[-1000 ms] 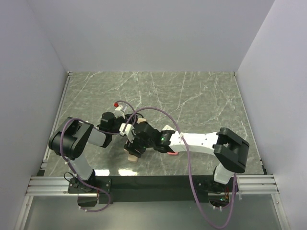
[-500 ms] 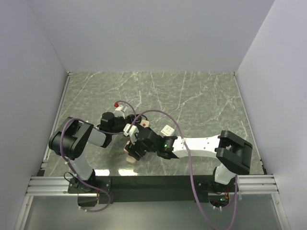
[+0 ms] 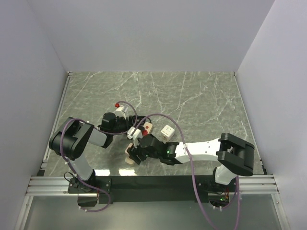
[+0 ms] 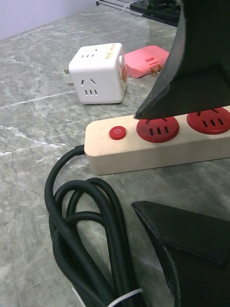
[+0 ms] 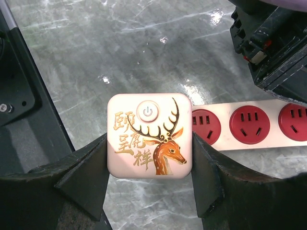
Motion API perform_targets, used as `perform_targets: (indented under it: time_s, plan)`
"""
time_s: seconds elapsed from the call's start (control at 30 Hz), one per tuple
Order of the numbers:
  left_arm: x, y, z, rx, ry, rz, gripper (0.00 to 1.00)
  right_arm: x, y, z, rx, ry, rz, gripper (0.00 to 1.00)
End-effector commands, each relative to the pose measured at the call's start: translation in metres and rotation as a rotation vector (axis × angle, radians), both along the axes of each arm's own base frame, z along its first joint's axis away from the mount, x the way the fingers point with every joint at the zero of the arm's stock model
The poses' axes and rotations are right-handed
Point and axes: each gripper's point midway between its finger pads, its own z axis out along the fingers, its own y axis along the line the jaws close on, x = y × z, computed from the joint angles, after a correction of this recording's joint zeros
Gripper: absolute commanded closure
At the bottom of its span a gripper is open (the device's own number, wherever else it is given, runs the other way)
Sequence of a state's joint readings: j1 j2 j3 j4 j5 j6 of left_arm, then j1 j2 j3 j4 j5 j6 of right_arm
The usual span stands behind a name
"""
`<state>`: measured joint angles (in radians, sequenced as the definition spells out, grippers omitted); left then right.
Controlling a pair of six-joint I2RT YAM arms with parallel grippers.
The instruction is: Insert the plug
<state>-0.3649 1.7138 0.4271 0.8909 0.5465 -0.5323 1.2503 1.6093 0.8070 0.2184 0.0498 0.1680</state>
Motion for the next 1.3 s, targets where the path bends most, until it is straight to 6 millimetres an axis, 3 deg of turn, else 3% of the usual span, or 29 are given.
perform_targets:
  time_s: [0.0, 0.43, 0.7, 1.0, 1.27]
  plan:
    - [-0.001, 0.002, -0.007, 0.047, 0.012, 0.004, 0.25, -0.116, -0.077, -0.101, -0.375, 0.432, 0.125, 1.0]
    - [-0.004, 0.004, -0.009, 0.049, 0.015, 0.003, 0.26, -0.132, -0.067, -0.119, -0.416, 0.464, 0.154, 1.0]
    - [-0.004, 0.004, -0.006, 0.05, 0.009, 0.007, 0.26, -0.15, -0.084, -0.127, -0.441, 0.538, 0.129, 1.0]
    - [-0.006, 0.004, 0.0, 0.04, -0.002, 0.008, 0.26, -0.168, -0.074, -0.135, -0.424, 0.553, 0.12, 1.0]
    - [-0.006, 0.006, 0.006, 0.033, -0.018, 0.013, 0.26, -0.182, -0.08, -0.142, -0.429, 0.601, 0.095, 1.0]
